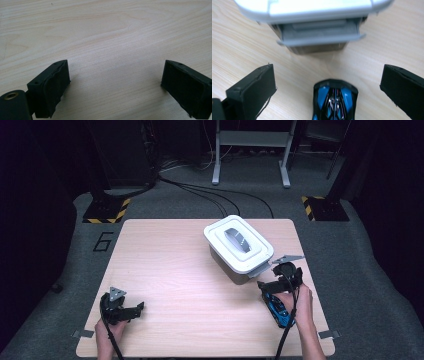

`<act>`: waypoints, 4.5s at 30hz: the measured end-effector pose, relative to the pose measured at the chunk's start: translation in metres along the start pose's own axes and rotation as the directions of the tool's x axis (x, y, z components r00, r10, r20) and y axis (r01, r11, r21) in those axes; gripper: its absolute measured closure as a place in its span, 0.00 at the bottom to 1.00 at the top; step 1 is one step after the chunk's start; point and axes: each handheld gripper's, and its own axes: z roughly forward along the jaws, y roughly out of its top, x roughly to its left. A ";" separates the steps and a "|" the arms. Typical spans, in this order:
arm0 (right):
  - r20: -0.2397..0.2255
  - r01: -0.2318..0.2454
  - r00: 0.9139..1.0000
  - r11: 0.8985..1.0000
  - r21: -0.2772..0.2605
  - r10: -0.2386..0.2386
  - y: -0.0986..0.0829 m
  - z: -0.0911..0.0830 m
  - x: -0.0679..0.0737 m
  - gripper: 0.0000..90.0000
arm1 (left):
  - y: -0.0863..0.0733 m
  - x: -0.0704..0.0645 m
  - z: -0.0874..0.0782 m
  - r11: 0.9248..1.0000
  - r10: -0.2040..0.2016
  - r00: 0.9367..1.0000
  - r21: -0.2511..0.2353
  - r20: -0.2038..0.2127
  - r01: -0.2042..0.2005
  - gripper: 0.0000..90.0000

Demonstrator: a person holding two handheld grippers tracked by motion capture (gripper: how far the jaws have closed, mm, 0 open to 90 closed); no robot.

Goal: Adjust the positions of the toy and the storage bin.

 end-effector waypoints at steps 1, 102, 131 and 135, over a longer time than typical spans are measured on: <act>0.002 0.006 1.000 1.000 -0.004 -0.006 0.004 -0.002 0.000 0.00 | 0.000 0.000 0.000 1.000 0.000 1.000 0.000 0.000 0.000 0.09; 0.177 0.069 0.983 0.991 -0.112 -0.048 0.153 0.008 0.008 0.74 | 0.000 0.001 -0.001 1.000 0.005 1.000 0.013 0.007 -0.005 0.09; 0.291 -0.107 0.948 0.989 -0.103 0.133 0.121 -0.002 -0.075 0.74 | 0.000 0.000 0.000 1.000 0.000 1.000 0.001 0.004 0.000 0.09; 0.314 -0.122 0.938 0.988 -0.099 0.147 0.116 0.002 -0.082 0.74 | 0.000 0.000 0.000 1.000 0.000 1.000 0.001 0.004 0.000 0.09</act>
